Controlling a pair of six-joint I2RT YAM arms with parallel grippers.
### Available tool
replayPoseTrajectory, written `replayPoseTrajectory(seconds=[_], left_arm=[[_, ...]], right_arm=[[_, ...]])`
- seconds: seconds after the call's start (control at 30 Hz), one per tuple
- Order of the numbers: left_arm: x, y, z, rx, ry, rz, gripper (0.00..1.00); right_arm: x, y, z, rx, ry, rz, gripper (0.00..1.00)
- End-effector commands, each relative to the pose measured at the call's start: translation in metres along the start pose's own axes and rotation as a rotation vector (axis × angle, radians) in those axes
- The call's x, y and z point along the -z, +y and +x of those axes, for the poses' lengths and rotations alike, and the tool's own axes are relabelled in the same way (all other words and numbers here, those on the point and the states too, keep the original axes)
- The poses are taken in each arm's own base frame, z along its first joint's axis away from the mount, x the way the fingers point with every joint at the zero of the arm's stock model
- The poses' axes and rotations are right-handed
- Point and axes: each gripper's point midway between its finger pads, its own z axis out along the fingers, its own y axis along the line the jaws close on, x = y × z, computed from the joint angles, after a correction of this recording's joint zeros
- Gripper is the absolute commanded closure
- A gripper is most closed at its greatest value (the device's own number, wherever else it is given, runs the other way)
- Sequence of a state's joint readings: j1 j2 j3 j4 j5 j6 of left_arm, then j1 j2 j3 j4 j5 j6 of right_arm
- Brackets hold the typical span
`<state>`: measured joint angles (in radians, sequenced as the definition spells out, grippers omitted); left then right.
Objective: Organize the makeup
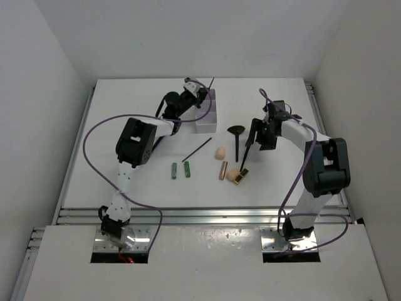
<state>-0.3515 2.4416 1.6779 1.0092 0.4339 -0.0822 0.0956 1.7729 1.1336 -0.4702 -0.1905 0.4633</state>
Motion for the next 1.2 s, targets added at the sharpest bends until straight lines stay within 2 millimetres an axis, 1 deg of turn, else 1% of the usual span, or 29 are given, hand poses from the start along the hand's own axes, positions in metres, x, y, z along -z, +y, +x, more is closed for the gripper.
replayPoseTrajectory(seconds=[0.0, 0.03, 0.07, 0.1, 0.13, 0.2, 0.3, 0.33, 0.37, 0.4, 0.43, 0.47, 0.5, 0.53, 0.57, 0.6, 0.63, 0.7, 0.73, 0.77, 0.83, 0.87, 0.9, 0.93, 1.0, 1.03, 1.1, 1.13, 1.17], left_arm=[[0.005, 0.004, -0.051, -0.085, -0.115, 0.03, 0.84], [0.006, -0.001, -0.054, -0.087, -0.116, 0.051, 0.77], [0.009, 0.005, -0.06, -0.078, -0.121, 0.055, 0.71], [0.008, 0.002, -0.068, -0.068, -0.12, 0.069, 0.64], [0.011, 0.006, -0.072, -0.053, -0.118, 0.074, 0.47], [0.014, 0.01, -0.085, -0.046, -0.114, 0.083, 0.34], [0.019, 0.015, -0.097, -0.042, -0.091, 0.1, 0.31], [0.021, 0.02, -0.096, -0.023, -0.054, 0.103, 0.3], [0.02, 0.023, -0.116, -0.045, -0.061, 0.121, 0.29], [0.021, 0.023, -0.109, -0.02, -0.004, 0.12, 0.28], [0.023, 0.03, -0.113, -0.032, 0.018, 0.111, 0.27], [0.024, 0.039, -0.123, -0.045, 0.03, 0.099, 0.27], [0.025, 0.039, -0.135, -0.06, 0.043, 0.099, 0.27], [0.034, 0.045, -0.123, -0.067, 0.125, 0.092, 0.25], [0.04, 0.057, -0.123, -0.079, 0.161, 0.055, 0.25], [0.043, 0.057, -0.136, -0.099, 0.177, 0.047, 0.25], [0.057, 0.064, -0.126, -0.076, 0.255, 0.027, 0.25], [0.075, 0.082, -0.128, -0.095, 0.317, -0.034, 0.25], [0.088, 0.083, -0.131, -0.077, 0.37, -0.053, 0.25], [0.1, 0.096, -0.133, -0.097, 0.402, -0.096, 0.25], [0.121, 0.104, -0.128, -0.093, 0.47, -0.133, 0.26], [0.14, 0.111, -0.127, -0.084, 0.518, -0.162, 0.28], [0.154, 0.112, -0.117, -0.072, 0.561, -0.175, 0.28], [0.166, 0.115, -0.112, -0.068, 0.591, -0.181, 0.28], [0.191, 0.115, -0.099, -0.076, 0.673, -0.17, 0.14], [0.211, 0.117, -0.086, -0.109, 0.751, -0.183, 0.06], [0.231, 0.12, -0.071, -0.142, 0.835, -0.212, 0.03], [0.236, 0.12, -0.065, -0.149, 0.857, -0.218, 0.01], [0.241, 0.12, -0.06, -0.145, 0.875, -0.226, 0.01]], right_arm=[[0.001, 0.008, -0.011, -0.037, -0.01, 0.012, 0.34], [0.003, 0.007, -0.013, -0.032, -0.012, 0.026, 0.34], [-0.001, 0.009, -0.009, -0.017, 0.003, 0.039, 0.34], [-0.001, 0.007, -0.007, -0.01, 0.009, 0.061, 0.34], [0.0, 0.007, -0.008, -0.007, 0.009, 0.075, 0.34], [-0.007, 0.007, -0.004, 0.011, 0.022, 0.095, 0.35], [-0.014, -0.003, -0.001, 0.013, 0.04, 0.157, 0.4], [-0.013, -0.003, -0.007, 0.016, 0.03, 0.175, 0.42], [-0.02, -0.007, -0.004, 0.012, 0.05, 0.19, 0.43], [-0.019, -0.005, -0.007, 0.025, 0.056, 0.19, 0.45], [-0.022, -0.003, -0.01, 0.024, 0.058, 0.19, 0.45], [-0.023, -0.007, -0.009, 0.035, 0.066, 0.21, 0.45], [-0.028, -0.006, -0.011, 0.038, 0.073, 0.21, 0.45], [-0.032, -0.005, -0.011, 0.039, 0.082, 0.212, 0.45], [-0.034, -0.005, -0.013, 0.036, 0.079, 0.211, 0.46], [-0.041, -0.003, -0.011, 0.041, 0.086, 0.208, 0.48], [-0.044, -0.001, -0.012, 0.051, 0.077, 0.208, 0.49], [-0.047, -0.003, -0.01, 0.051, 0.081, 0.215, 0.5], [-0.05, -0.003, -0.011, 0.055, 0.083, 0.214, 0.51], [-0.052, -0.001, -0.009, 0.065, 0.09, 0.215, 0.51], [-0.053, -0.007, -0.005, 0.066, 0.111, 0.258, 0.59], [-0.054, -0.007, -0.006, 0.063, 0.118, 0.269, 0.62], [-0.052, -0.011, -0.003, 0.059, 0.132, 0.29, 0.62], [-0.052, -0.012, 0.0, 0.049, 0.144, 0.298, 0.69], [-0.053, -0.015, 0.005, 0.042, 0.156, 0.309, 0.77], [-0.052, -0.021, 0.008, 0.041, 0.168, 0.334, 0.86], [-0.05, -0.028, 0.007, 0.044, 0.163, 0.375, 0.93], [-0.05, -0.03, 0.009, 0.039, 0.175, 0.386, 1.0], [-0.049, -0.035, 0.008, 0.029, 0.179, 0.395, 1.0]])
